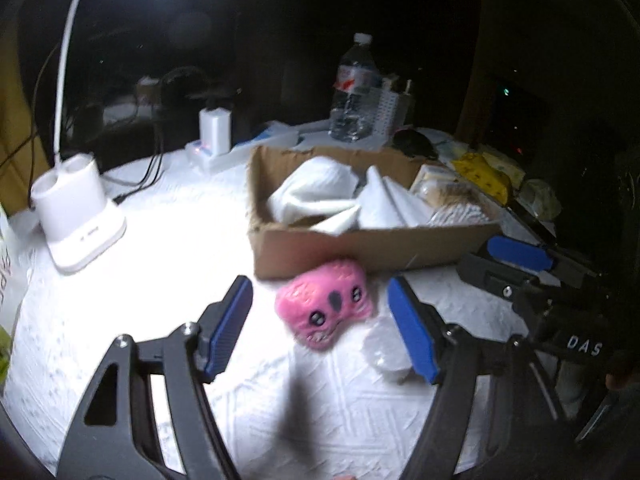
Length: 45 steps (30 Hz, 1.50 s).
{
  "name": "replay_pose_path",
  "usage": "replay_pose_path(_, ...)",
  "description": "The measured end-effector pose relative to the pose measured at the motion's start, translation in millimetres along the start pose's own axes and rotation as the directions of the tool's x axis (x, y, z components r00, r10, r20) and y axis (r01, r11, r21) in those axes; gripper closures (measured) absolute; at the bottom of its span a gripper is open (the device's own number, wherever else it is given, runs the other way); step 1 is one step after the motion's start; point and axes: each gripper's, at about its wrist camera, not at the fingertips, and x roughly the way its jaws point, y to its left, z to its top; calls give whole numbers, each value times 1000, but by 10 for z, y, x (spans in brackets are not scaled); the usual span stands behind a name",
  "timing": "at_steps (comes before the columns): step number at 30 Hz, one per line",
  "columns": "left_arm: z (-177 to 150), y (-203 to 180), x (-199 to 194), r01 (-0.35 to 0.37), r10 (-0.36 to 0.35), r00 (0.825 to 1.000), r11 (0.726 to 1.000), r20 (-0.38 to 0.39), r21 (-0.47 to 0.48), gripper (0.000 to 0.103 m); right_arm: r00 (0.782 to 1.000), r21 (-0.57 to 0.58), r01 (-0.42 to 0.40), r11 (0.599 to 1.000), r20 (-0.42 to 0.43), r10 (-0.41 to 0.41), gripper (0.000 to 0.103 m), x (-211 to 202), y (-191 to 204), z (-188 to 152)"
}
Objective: Organize soft objects
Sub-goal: 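Move both grippers to the pink plush and bubble wrap on the table, then close left gripper on the pink plush while right gripper grasps the bubble wrap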
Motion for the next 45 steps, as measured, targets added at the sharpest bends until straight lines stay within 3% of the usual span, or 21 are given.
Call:
replay_pose_path(10, -125, 115, 179, -22, 21, 998, 999, -58, -30, 32, 993, 4, -79, 997, -89, 79, 42, 281, 166, -139)
replay_pose_path(21, -185, 185, 342, -28, 21, 993, 998, -112, -61, 31, 962, 83, -207, 975, -164, 218, 42, 539, 83, -277)
replay_pose_path(22, -188, 187, 354, -26, 19, 993, 998, -120, -62, 31, 961, 77, -216, 973, -162, 226, 43, 533, 94, -280)
replay_pose_path(25, -199, 204, 399, -26, 15, 989, 997, -145, -71, 31, 955, 49, -243, 969, -161, 248, 59, 520, 168, -300)
replay_pose_path(32, -206, 190, 416, -33, 23, 988, 998, -154, -62, 31, 952, 43, -279, 959, -121, 282, 65, 405, 128, -321)
replay_pose_path(45, -110, -167, 511, -71, 80, 986, 995, -144, 67, 31, 990, 107, -137, 985, -31, 141, 64, 143, -508, -365)
